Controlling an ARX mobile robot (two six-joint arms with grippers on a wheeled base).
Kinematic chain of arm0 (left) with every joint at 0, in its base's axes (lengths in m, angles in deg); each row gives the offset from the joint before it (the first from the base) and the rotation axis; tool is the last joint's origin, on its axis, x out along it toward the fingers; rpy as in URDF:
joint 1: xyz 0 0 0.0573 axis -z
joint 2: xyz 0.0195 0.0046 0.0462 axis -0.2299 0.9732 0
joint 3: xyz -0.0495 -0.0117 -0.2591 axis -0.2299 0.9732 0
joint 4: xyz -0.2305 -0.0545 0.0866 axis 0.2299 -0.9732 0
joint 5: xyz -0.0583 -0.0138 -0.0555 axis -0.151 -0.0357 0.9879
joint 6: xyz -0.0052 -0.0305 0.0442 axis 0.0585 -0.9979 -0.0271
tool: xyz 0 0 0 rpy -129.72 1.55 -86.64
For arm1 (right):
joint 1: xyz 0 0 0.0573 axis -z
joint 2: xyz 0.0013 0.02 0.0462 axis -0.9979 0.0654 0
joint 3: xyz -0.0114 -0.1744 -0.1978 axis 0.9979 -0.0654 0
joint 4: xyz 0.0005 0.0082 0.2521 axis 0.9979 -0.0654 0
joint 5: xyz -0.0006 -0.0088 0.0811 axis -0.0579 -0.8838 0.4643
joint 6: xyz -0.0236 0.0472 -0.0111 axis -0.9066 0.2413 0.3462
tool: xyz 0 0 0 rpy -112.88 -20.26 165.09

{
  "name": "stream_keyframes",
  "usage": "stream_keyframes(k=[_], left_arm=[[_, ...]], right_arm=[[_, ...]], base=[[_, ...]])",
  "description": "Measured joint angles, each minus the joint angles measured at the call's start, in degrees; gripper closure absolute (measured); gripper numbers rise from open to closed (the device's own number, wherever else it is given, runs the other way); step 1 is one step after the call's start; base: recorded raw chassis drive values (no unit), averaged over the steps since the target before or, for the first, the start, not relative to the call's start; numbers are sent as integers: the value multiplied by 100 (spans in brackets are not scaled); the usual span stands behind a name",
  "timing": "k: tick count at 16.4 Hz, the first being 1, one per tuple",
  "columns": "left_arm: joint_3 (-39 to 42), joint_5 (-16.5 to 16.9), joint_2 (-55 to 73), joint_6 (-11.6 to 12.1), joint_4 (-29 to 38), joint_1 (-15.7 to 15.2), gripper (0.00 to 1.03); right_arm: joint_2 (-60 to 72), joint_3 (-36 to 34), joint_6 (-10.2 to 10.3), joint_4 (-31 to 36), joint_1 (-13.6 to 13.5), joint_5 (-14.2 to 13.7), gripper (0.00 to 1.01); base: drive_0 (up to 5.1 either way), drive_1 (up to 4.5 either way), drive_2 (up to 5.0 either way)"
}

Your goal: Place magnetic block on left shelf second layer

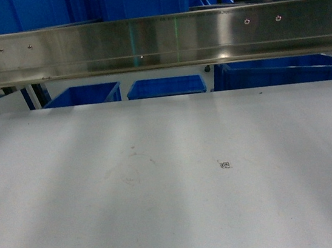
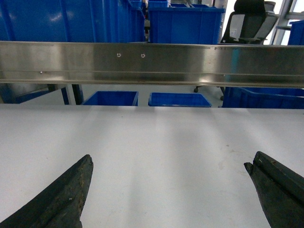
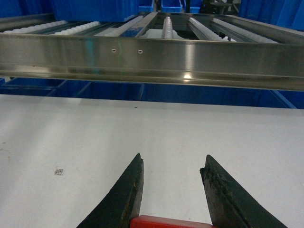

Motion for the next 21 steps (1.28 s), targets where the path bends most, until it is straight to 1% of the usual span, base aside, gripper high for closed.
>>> stream_keyframes(k=[1,4,6,7,12,21], left_arm=[[0,0,2,0,-2,0,5],[0,0,0,2,-2,0,5],[0,0,0,0,0,0,5],[0,0,0,2,0,0,5],[0,0,0,0,-2,0,5],[0,0,2,2,2,0,5]], right_arm=[[33,0,39,4,81,-7,68],[42,0,85,28,107,-2,68],[9,0,129,66,223,98,68],[13,0,155,63,254,105,68],[17,0,173,63,249,118,68],[15,-2,177,68,245,122,68]], base=[[0,0,0],[0,0,0],[0,0,0],[0,0,0],[0,0,0],[-492,254,254]])
